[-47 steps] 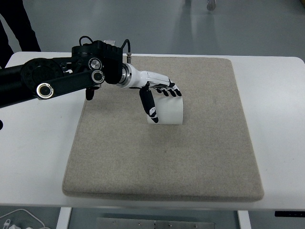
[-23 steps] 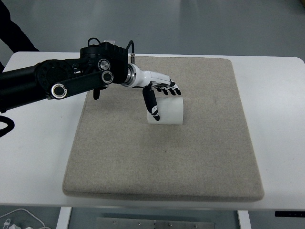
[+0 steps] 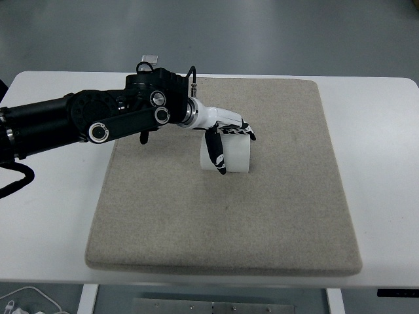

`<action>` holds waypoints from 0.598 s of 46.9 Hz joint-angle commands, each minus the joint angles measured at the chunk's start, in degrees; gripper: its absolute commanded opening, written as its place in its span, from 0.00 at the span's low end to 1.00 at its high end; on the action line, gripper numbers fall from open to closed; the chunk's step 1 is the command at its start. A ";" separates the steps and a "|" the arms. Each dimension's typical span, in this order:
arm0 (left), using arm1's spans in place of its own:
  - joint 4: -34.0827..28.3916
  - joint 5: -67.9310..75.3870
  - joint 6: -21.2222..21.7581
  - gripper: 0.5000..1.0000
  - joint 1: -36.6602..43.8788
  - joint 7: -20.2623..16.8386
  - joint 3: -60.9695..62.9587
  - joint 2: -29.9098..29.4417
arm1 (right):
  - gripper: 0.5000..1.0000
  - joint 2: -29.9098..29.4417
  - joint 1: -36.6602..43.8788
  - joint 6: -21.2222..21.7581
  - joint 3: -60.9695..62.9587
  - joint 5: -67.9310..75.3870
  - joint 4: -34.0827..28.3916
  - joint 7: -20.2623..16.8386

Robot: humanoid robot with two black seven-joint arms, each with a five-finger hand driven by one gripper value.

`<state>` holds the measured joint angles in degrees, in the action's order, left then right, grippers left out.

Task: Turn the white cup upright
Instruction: 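Lower the left hand onto the cup and close fingers around it, then lift the cup with the left hand and rotate it opening-up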

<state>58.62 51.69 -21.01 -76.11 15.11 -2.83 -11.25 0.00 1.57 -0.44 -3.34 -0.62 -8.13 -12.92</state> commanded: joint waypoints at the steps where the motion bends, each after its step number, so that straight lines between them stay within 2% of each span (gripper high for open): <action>1: 0.00 -0.01 0.01 0.86 0.09 -0.09 0.11 0.00 | 0.86 0.00 0.01 0.00 0.00 0.01 0.04 0.00; 10: -0.44 1.57 0.10 0.56 0.18 -0.26 0.37 -0.09 | 0.86 0.00 0.01 0.00 0.00 0.01 0.04 0.00; 15: -0.88 2.01 0.53 0.47 0.18 -0.26 0.20 -0.09 | 0.86 0.00 0.01 0.00 0.00 0.01 -0.05 0.00; 18: -0.96 1.93 0.62 0.36 0.26 -0.35 -0.15 -0.27 | 0.86 0.00 0.01 0.00 0.00 0.01 -0.04 0.00; 21: -0.96 1.75 0.71 0.18 0.26 -0.52 -0.50 -0.53 | 0.86 0.00 0.01 0.00 0.00 0.01 0.04 0.00; 23: -1.23 1.58 0.62 0.12 0.18 -0.61 -0.59 -0.71 | 0.86 0.00 0.01 0.00 0.00 0.01 0.04 0.00; 25: -1.32 1.14 0.62 0.08 0.18 -0.61 -0.94 -0.88 | 0.86 0.00 0.01 0.00 0.00 0.01 0.04 0.00; 28: -1.67 0.52 0.62 0.07 0.18 -0.88 -1.91 -1.06 | 0.86 0.00 0.01 0.00 0.00 0.01 -0.04 0.00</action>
<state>57.29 52.87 -20.33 -75.87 14.48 -3.75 -12.09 0.00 1.58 -0.44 -3.34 -0.61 -8.13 -12.92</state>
